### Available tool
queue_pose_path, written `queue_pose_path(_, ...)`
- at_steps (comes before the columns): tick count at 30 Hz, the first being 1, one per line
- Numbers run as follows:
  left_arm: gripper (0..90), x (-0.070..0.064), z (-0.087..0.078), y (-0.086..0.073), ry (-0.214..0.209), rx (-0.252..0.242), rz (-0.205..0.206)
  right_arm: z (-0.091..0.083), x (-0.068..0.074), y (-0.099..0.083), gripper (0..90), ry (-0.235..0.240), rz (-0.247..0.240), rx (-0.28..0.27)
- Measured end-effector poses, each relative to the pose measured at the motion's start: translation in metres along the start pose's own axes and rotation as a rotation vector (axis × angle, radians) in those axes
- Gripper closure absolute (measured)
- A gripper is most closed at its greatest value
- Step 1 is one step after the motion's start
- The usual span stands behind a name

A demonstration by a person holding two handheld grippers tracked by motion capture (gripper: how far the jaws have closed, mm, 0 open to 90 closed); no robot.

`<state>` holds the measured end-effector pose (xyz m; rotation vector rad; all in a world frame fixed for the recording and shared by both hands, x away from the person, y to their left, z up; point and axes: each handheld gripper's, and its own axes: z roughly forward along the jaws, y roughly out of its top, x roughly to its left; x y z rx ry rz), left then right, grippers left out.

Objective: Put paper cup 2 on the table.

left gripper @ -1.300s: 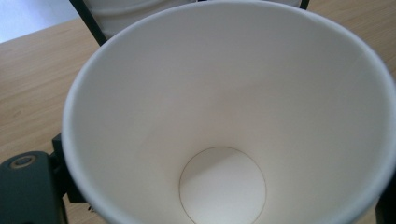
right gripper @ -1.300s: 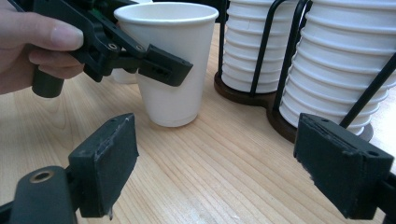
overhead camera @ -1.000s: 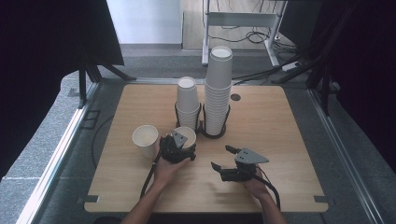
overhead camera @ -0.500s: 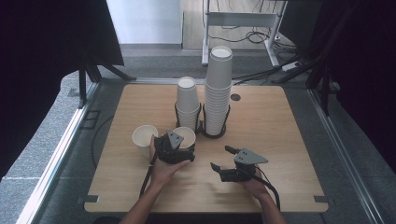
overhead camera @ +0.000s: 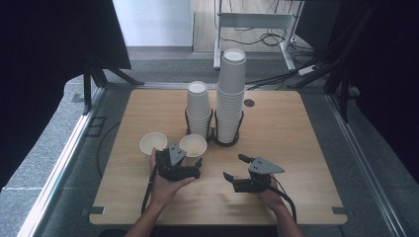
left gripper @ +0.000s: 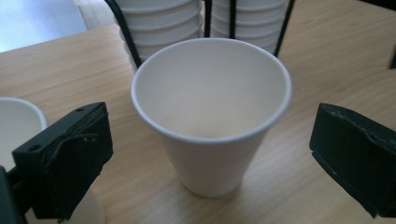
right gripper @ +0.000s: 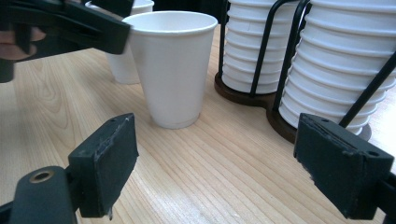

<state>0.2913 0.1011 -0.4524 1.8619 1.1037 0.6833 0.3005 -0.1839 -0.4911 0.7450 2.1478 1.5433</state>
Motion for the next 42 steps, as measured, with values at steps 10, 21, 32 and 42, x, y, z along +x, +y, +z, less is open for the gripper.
queue_pose_path(10, 1.8, 0.007, -0.027, -0.006, -0.177, -0.055, -0.008, -0.006, -0.004, 0.001, 13.6, -0.012, 0.003, -0.010)
queue_pose_path(21, 7.0, 0.012, -0.031, -0.024, -0.339, -0.038, 0.006, -0.019, -0.011, -0.003, 13.7, -0.031, 0.018, -0.007)
queue_pose_path(32, 7.4, 0.014, -0.024, -0.030, -0.355, -0.014, 0.008, -0.028, -0.020, -0.005, 14.0, -0.053, 0.018, -0.005)
queue_pose_path(42, 7.6, 0.015, -0.023, -0.029, -0.356, -0.007, -0.006, -0.031, -0.025, -0.006, 14.0, -0.066, 0.019, -0.006)
